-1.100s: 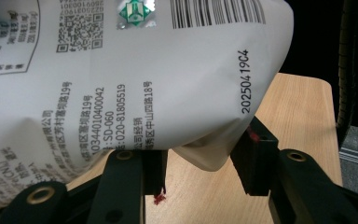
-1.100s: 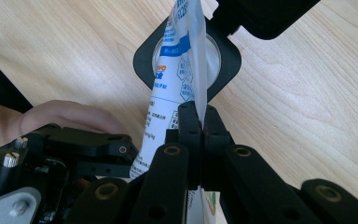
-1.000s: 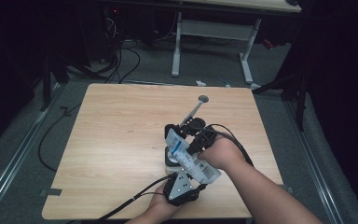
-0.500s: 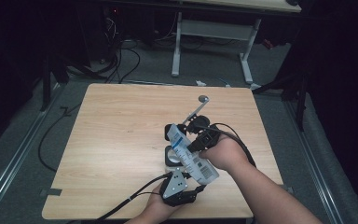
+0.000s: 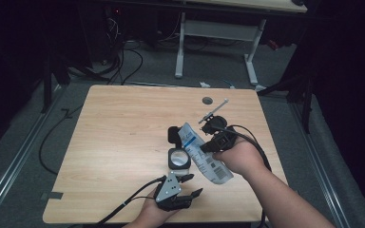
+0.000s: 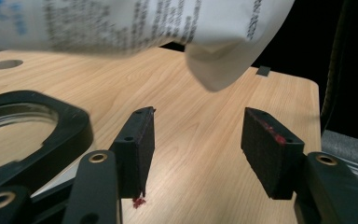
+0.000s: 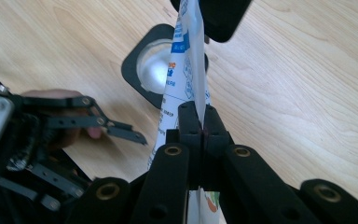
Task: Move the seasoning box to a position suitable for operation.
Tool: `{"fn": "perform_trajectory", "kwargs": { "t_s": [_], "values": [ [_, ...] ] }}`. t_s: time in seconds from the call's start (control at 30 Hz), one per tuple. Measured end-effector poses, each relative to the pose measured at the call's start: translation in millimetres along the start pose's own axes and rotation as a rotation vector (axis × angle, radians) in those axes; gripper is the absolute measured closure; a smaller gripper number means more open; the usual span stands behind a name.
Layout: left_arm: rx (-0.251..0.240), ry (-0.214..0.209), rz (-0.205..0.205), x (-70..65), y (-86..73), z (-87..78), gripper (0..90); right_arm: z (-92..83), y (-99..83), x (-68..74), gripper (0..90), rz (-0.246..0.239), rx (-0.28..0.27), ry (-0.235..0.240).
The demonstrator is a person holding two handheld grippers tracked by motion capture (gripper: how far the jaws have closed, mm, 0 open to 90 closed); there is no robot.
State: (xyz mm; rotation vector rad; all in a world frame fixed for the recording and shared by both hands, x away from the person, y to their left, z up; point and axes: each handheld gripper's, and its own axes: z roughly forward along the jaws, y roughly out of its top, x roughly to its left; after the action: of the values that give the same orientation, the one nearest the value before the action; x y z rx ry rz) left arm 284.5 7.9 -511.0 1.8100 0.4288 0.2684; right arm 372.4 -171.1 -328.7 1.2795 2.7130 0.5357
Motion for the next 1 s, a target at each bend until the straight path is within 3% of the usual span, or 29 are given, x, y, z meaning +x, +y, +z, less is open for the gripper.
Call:
{"fn": "perform_trajectory", "kwargs": {
  "t_s": [0.33,0.53,0.73,1.0],
  "values": [
    [-0.012,0.032,-0.009,12.7,-4.3,-25.2,44.5,-2.4,-19.0,-21.4,90.0,0.044,0.001,-0.057],
    [-0.005,0.078,-0.004,27.1,-9.2,-42.8,44.5,8.9,-35.3,-36.1,90.0,0.082,-0.011,-0.083],
    [0.000,0.145,-0.011,47.8,-9.2,-60.4,44.4,22.2,-51.4,-47.8,90.0,0.119,-0.033,-0.078],
    [-0.009,0.223,-0.023,70.6,-11.1,-81.3,44.2,38.0,-63.8,-58.8,90.0,0.123,-0.023,-0.089]
  ]
}}
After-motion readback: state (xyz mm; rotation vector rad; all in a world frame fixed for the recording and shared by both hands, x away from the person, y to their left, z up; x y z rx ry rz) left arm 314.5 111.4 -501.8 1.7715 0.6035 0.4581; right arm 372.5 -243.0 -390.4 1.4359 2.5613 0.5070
